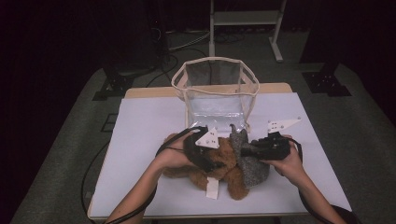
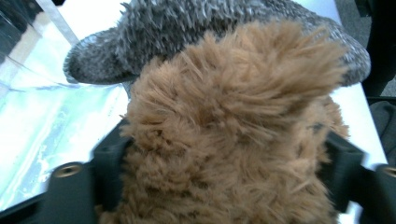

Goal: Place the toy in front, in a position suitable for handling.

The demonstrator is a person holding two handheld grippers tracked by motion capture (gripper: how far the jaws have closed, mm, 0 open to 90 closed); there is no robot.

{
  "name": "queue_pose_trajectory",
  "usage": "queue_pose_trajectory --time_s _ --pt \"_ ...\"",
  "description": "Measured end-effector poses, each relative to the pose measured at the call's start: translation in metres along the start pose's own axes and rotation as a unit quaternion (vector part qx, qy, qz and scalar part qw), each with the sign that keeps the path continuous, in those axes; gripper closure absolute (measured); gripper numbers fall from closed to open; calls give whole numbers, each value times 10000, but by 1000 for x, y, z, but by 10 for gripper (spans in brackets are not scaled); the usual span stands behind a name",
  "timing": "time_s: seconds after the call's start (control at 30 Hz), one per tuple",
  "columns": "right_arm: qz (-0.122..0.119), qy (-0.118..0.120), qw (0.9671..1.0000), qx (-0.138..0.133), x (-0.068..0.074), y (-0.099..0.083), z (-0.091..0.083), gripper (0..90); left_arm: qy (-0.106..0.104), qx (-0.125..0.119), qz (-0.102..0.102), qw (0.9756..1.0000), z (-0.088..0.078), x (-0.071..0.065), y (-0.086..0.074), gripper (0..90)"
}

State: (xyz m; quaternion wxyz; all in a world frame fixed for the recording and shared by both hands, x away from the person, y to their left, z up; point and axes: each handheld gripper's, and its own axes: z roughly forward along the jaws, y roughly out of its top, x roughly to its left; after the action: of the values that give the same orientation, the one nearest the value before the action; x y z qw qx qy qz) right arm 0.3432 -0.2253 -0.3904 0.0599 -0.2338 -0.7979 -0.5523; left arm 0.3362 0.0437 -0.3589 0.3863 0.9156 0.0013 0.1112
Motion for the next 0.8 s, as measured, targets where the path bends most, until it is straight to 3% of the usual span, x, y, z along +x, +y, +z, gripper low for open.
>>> queue_pose_trajectory --time_s 0.07,0.23,0.43,0.6,0.63,0.7,0.8 --pt "148 42 9999 -68 -6 -7 2 741 33 104 56 9999 1 0 0 107" --pt "180 -16 9997 -133 -10 -8 3 738 77 209 93 9997 -5 -1 -5 29" --pt "151 6 9999 -65 -8 -8 9 737 66 315 298 9990 -5 -8 -12 9" --pt "135 35 9999 28 -6 -9 16 737 135 574 527 9969 12 -15 -4 0" --pt "150 38 9999 43 -7 -10 16 738 182 605 533 9966 13 -16 -3 6" --pt "174 -8 9998 65 -7 -10 15 740 246 587 597 9962 12 -16 1 141" --pt "197 -5 9998 -53 -8 -7 5 745 214 155 416 9988 4 -13 6 265"
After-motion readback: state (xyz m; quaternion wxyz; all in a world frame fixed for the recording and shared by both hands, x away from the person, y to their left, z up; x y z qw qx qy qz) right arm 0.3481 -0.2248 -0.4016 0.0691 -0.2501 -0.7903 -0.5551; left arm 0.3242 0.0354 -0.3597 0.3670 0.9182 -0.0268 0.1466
